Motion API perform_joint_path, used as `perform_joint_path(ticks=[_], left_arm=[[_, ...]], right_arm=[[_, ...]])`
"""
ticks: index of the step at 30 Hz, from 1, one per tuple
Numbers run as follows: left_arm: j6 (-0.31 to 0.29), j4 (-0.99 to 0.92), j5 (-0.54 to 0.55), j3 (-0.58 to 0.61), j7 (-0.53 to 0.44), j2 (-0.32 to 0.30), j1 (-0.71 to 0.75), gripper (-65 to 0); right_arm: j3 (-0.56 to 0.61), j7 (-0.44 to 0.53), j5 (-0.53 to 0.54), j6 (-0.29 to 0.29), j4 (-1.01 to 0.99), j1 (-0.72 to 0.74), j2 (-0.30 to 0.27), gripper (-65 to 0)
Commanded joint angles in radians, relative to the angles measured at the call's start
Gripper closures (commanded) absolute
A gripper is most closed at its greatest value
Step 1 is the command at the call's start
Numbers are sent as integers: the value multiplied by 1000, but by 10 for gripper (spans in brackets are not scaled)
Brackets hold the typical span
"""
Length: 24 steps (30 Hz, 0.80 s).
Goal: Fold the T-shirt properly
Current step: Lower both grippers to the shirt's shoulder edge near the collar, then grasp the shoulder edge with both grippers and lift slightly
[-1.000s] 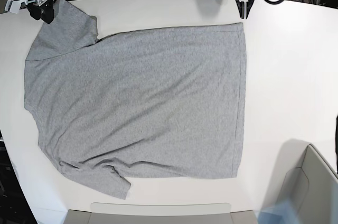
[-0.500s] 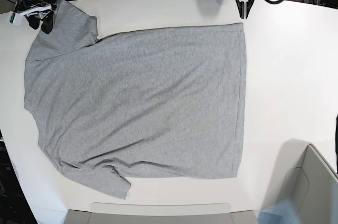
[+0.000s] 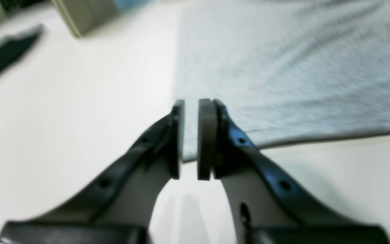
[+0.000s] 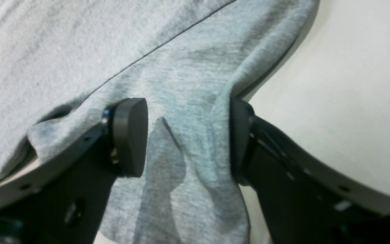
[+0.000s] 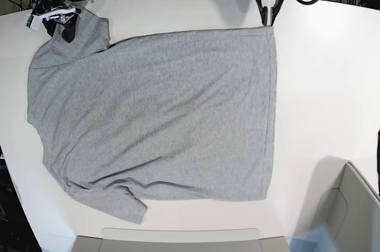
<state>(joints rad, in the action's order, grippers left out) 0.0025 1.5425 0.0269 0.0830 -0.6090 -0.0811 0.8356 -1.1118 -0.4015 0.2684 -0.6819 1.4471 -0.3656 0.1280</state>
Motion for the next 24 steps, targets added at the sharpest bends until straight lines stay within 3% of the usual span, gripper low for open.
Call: perform_joint_path(ticks=[1, 5, 9, 12, 14, 18, 24], left_arm=[[0, 59, 46, 27, 10, 1, 15, -140], [-2, 217, 361, 67, 209, -42, 17, -210], [-2, 280, 704, 60, 459, -199, 6, -213], [4, 270, 911, 31, 607, -282, -40, -212], [3, 244, 970, 18, 674, -309, -68, -212], [0, 178, 985, 22, 776, -317, -111, -212], [0, 106, 991, 27, 840, -312, -167, -212]], right_arm=[[9, -227, -176, -16, -32, -22, 20, -353], [8, -227, -176, -16, -19, -20, 15, -353], [8, -227, -177, -16, 11, -22, 15, -353], [6, -227, -177, -16, 10, -20, 9, -353], [6, -227, -177, -16, 11, -20, 9, -353], [9, -227, -177, -16, 11, -20, 9, -353], [12, -227, -177, -16, 11, -20, 9, -353]])
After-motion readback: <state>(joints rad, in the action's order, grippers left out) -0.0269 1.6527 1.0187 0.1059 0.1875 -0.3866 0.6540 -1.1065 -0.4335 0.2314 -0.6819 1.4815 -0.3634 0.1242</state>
